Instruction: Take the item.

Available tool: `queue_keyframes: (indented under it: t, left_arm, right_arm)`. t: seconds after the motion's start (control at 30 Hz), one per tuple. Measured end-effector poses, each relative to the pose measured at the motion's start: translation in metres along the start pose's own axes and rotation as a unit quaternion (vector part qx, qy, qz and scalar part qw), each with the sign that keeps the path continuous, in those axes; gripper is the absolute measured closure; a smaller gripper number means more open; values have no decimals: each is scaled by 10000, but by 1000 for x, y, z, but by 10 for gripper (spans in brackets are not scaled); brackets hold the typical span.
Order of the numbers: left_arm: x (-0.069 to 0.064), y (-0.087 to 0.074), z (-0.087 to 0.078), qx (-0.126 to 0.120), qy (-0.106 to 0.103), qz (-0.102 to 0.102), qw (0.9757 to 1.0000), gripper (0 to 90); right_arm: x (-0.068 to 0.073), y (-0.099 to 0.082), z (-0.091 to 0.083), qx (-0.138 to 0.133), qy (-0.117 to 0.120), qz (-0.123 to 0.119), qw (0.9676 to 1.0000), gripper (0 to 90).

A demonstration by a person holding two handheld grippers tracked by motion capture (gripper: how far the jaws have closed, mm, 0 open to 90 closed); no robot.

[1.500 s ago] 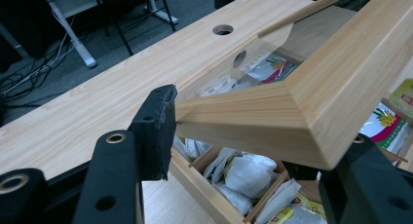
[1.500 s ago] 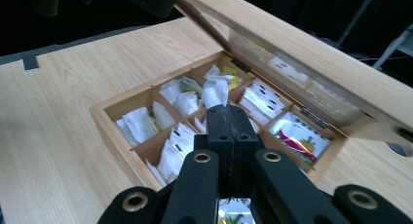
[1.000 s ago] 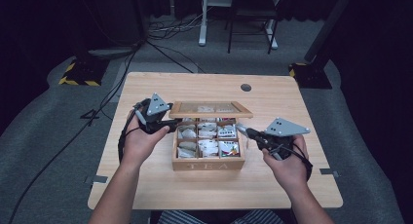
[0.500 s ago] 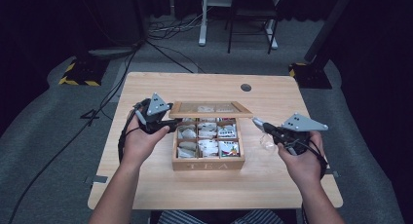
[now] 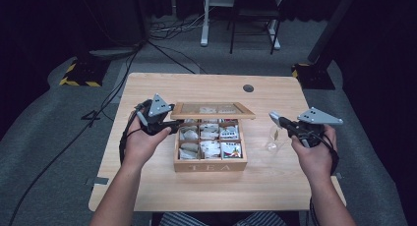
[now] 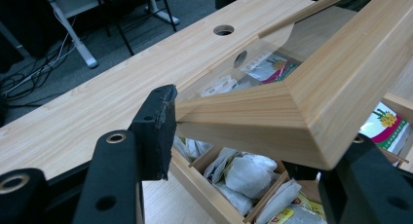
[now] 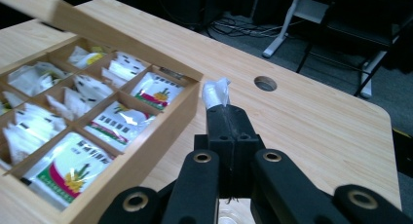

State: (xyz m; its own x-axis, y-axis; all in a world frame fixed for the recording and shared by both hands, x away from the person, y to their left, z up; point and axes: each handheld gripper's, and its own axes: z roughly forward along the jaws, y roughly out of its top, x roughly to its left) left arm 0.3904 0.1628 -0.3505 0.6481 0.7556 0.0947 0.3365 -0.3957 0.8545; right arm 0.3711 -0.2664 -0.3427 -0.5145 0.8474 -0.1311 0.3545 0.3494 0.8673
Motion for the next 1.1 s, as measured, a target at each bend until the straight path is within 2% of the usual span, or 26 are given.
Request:
queue_keyframes:
  t: [0.3, 0.6, 0.8, 1.1]
  left_arm:
    - [0, 0, 0, 5, 1, 9, 10000, 462]
    - [0, 0, 1, 16, 7, 16, 10000, 460]
    - [-1, 0, 1, 25, 5, 29, 10000, 460]
    - [-2, 0, 2, 49, 42, 40, 10000, 455]
  right_arm:
    - [-19, -20, 15, 90, -24, 370, 9993, 900]
    - [-27, -42, 25, 108, 104, 799, 9967, 900]
    - [-27, -51, 26, 97, 126, 929, 9955, 900]
    - [-25, -63, 27, 96, 151, 982, 9950, 900]
